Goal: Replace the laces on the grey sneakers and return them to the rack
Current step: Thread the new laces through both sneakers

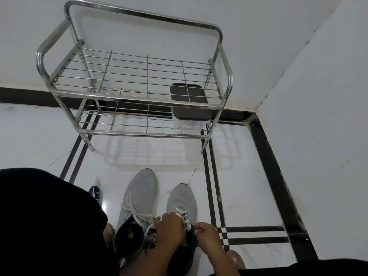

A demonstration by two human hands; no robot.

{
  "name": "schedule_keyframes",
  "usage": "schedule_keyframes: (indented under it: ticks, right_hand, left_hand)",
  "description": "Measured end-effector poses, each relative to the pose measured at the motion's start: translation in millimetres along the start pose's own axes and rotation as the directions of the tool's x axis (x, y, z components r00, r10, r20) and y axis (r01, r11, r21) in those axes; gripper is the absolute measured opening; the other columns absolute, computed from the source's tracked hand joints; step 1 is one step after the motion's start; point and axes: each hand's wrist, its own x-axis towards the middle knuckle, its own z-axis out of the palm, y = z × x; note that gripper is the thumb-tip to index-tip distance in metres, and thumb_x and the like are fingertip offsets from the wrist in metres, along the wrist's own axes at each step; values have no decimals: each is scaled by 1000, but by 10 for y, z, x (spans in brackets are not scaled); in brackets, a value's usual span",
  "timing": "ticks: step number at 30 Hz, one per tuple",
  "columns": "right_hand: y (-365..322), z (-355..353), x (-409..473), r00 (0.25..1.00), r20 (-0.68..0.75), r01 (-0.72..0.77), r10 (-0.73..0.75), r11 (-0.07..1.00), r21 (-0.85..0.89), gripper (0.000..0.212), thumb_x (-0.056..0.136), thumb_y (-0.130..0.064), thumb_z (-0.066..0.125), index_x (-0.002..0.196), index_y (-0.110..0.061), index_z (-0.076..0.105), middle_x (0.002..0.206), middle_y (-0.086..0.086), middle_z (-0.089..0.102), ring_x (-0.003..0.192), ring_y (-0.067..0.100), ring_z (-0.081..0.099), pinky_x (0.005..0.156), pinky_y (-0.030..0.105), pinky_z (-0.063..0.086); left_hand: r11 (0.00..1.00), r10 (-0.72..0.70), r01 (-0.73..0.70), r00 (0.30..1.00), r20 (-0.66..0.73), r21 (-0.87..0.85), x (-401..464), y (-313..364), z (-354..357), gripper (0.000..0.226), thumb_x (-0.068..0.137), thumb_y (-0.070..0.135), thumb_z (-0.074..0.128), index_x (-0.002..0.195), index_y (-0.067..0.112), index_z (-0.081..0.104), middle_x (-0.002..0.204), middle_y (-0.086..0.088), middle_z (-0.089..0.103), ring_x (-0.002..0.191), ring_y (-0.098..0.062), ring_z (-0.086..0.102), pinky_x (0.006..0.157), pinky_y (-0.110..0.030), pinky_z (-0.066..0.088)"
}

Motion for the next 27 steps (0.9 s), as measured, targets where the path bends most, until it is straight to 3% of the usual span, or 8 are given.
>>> schedule_keyframes:
  ticks: [2,6,10,13,16,19,22,27]
  right_hand:
    - [26,20,39,1000,1,-17,17,999,47,35,87,-5,51,87,-33,71,100,5,72,99,24,66,90,41,54]
    - [20,9,47,997,36,-70,65,986,149,32,85,-5,52,73,-31,67,99,10,73,97,27,67,87,44,56]
    - [-54,-23,-54,980,72,-197,184,914,355,20,92,-5,49,89,-20,62,98,15,67,91,27,64,70,35,59]
    - [-82,8,-52,984,78,-178,161,919,351,21,91,-1,52,77,-11,65,89,14,68,84,27,64,71,36,58]
    - [-130,13,-73,986,38,-168,165,933,319,20,89,-3,51,72,-10,58,83,13,63,77,26,60,68,37,58]
    - [-116,15,-22,980,33,-198,197,938,284,9,82,-9,49,76,-9,56,91,17,64,82,29,63,72,41,60]
    - [-181,-63,-89,978,55,-210,203,924,319,7,75,-13,54,77,-8,59,87,12,67,82,27,66,74,44,60]
    - [-228,-398,-333,957,-125,-131,263,771,623,23,92,-5,47,70,-13,49,77,10,54,67,21,55,67,38,52]
  left_hand:
    - [1000,1,-1,1000,0,-13,2,13,16,27,91,34,46,103,30,70,115,8,57,114,-16,48,103,-36,26]
    - [999,46,-46,998,-41,-3,-6,43,40,28,93,36,46,107,32,70,116,8,57,113,-16,47,104,-35,25]
    - [994,108,-106,992,-65,33,-30,63,34,27,93,33,47,111,33,68,118,7,55,114,-17,45,102,-35,26]
    - [991,132,-128,987,-95,49,-89,58,-7,25,92,30,50,111,30,66,119,6,51,113,-18,45,101,-34,28]
    - [998,60,-55,974,-218,27,-182,-11,-81,17,86,23,60,103,26,58,107,1,52,101,-21,52,87,-36,39]
    - [998,-53,57,973,-225,12,-293,-159,-88,19,89,31,56,103,25,45,106,2,52,99,-19,53,80,-32,40]
    - [998,-38,46,974,-221,30,-352,-267,-62,17,98,23,41,113,21,48,113,1,62,107,-19,58,85,-29,46]
    - [998,-58,60,993,-108,14,-364,-306,-64,28,100,18,30,121,20,47,124,1,59,116,-15,57,88,-29,47]
